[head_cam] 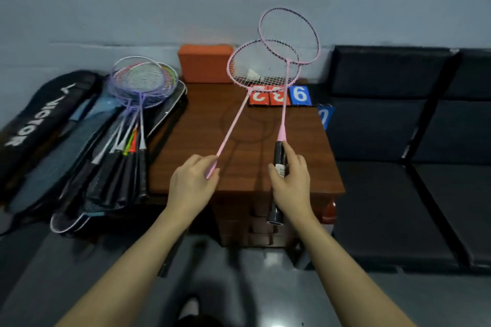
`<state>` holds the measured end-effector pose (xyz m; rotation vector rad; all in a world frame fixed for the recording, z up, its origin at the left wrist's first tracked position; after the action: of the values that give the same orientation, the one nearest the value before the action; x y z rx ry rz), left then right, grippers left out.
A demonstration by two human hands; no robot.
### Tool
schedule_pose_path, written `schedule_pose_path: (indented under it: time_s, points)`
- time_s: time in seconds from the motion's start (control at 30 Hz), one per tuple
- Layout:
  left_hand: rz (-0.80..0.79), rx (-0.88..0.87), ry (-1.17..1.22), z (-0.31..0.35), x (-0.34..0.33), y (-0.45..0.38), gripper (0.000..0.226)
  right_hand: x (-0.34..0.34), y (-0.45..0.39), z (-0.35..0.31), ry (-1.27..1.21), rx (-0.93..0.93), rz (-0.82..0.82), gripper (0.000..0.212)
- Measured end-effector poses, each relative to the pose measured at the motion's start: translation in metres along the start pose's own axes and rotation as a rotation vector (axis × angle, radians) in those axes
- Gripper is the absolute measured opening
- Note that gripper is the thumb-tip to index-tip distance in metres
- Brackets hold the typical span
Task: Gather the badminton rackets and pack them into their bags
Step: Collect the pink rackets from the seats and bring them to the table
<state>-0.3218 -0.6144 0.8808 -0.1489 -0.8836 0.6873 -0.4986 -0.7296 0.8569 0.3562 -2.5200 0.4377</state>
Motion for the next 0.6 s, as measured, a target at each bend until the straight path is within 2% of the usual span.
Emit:
schedule_pose_path:
  time_s: [0.23,0.43,0.6]
  points:
    - [0.119,0.115,0.041,-0.105,0.086,-0.032,0.028,-0.11,-0.022,-0.084,0.047,0.098,-0.062,0.055]
    - [0.114,0.192,0.074,-0.211,0.156,-0.054,0.027,-0.227,-0.026,-0.155,0.051,0.148,-0.076,0.054]
    - [0.105,0.324,0.191,-0.276,0.183,-0.062,0.031,-0.276,-0.014,-0.179,0.046,0.159,-0.115,0.055]
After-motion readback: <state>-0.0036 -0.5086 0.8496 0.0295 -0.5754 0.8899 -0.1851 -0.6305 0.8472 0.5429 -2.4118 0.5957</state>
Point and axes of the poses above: each hand's wrist, its own y-axis away from the middle knuckle, its own x-axis out of the back of the hand, z = x × y, the point moved 6 cm from there along -y, towards the middle knuckle, and after that the axes turned 10 degrees about y, right-handed, at the moved point
